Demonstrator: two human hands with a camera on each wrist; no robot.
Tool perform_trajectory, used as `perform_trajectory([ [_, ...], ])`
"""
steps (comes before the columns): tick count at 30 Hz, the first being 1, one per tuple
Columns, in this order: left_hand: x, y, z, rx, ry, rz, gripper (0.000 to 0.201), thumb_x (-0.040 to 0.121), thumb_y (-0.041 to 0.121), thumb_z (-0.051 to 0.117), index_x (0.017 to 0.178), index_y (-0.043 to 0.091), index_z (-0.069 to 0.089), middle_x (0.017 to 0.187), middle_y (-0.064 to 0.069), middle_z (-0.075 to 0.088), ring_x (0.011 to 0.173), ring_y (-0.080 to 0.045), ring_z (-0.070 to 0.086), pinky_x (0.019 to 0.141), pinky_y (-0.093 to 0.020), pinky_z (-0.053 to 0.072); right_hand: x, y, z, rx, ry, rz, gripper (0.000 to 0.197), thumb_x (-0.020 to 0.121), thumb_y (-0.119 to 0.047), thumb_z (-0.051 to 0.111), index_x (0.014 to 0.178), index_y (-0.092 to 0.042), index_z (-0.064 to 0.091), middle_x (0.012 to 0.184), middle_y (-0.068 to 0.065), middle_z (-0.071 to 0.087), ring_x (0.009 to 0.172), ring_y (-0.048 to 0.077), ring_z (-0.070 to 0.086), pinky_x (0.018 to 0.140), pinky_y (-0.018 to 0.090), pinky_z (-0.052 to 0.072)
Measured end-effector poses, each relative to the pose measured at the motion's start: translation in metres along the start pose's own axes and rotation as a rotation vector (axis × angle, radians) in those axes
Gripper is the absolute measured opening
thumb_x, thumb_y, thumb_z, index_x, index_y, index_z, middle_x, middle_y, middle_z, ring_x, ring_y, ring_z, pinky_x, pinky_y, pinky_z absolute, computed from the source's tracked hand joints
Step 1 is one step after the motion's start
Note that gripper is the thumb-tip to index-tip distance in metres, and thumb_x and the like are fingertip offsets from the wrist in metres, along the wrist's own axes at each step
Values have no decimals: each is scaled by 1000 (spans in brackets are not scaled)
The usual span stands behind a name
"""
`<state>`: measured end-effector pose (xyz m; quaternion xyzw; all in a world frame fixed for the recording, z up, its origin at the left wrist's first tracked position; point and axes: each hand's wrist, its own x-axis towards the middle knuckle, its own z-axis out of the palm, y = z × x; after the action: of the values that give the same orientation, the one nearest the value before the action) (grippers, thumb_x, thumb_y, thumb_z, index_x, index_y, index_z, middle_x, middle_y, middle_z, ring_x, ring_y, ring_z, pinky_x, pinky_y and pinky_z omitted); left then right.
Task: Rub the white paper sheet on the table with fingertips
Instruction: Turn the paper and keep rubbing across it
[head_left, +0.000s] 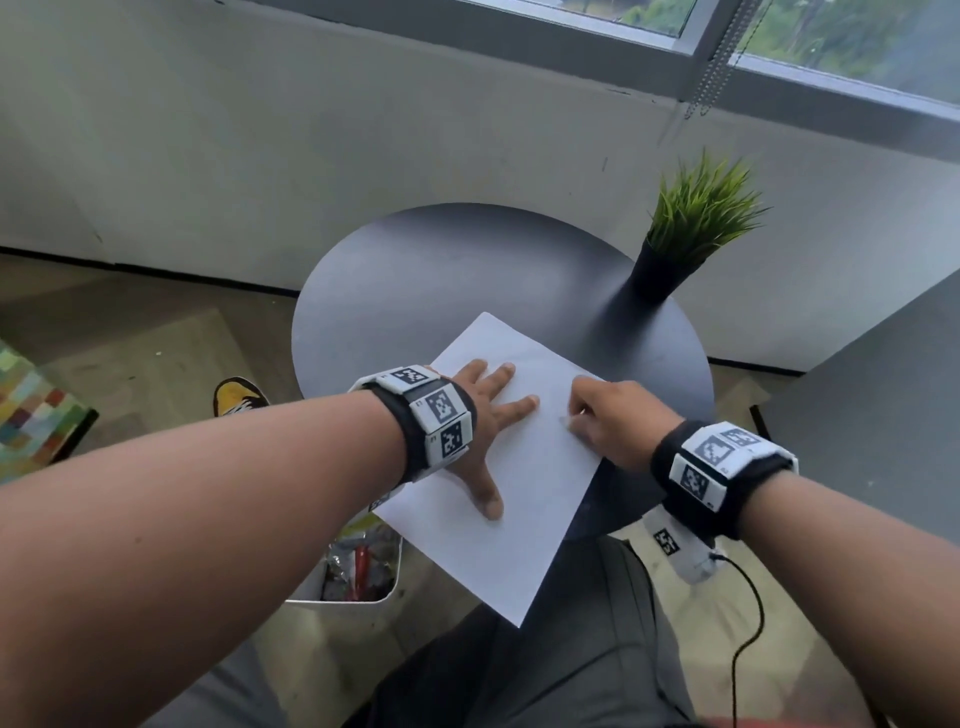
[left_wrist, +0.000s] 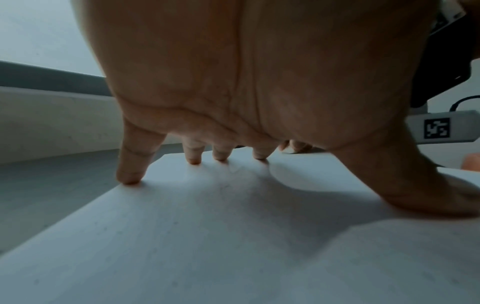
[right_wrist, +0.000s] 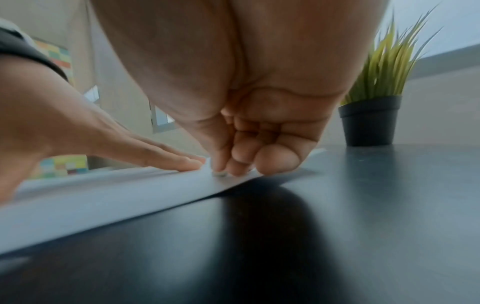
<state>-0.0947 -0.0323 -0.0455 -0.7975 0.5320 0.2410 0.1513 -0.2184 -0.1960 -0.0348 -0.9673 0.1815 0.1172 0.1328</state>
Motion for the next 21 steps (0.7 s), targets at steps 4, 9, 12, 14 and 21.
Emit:
perform_trajectory([
  [4, -1, 0, 0, -14, -4, -6, 138, 52, 81, 75, 152, 48, -15, 163, 2, -24, 151, -31, -16, 113, -70, 14, -6, -19, 16, -15, -15, -140, 6, 91, -24, 51, 94, -23, 46, 91, -3, 58, 82, 19, 50, 73, 31, 43],
  [9, -3, 2, -1, -10, -8, -12, 135, 55, 81, 74, 151, 49, -15, 163, 1, -24, 151, -32, -16, 113, -68, 14, 2, -6, -2, 89, -6, -61, 9, 92, -25, 57, 100, -24, 56, 85, -7, 61, 85, 21, 60, 70, 26, 44],
  [12, -5, 4, -4, -5, -12, -15, 134, 55, 81, 74, 151, 51, -15, 164, 1, -23, 151, -33, -15, 112, -67, 16, 0, 1, -6, 319, -6, 17, 6, 89, -29, 62, 91, -27, 57, 73, -3, 66, 71, 15, 64, 65, 30, 54],
  [14, -6, 5, -6, 1, -17, -15, 134, 56, 80, 75, 151, 51, -16, 164, -1, -23, 151, -34, -14, 112, -67, 18, -3, -6, 4, 288, -44, -14, 6, 87, -29, 63, 86, -28, 57, 73, -5, 66, 69, 12, 62, 67, 31, 54],
  [21, -1, 6, -6, 12, -23, -28, 139, 51, 81, 76, 151, 50, -16, 164, -3, -22, 150, -37, -13, 112, -66, 20, 1, -10, 9, 126, -5, 66, 8, 89, -31, 56, 91, -24, 56, 91, -2, 60, 83, 19, 55, 68, 28, 41],
])
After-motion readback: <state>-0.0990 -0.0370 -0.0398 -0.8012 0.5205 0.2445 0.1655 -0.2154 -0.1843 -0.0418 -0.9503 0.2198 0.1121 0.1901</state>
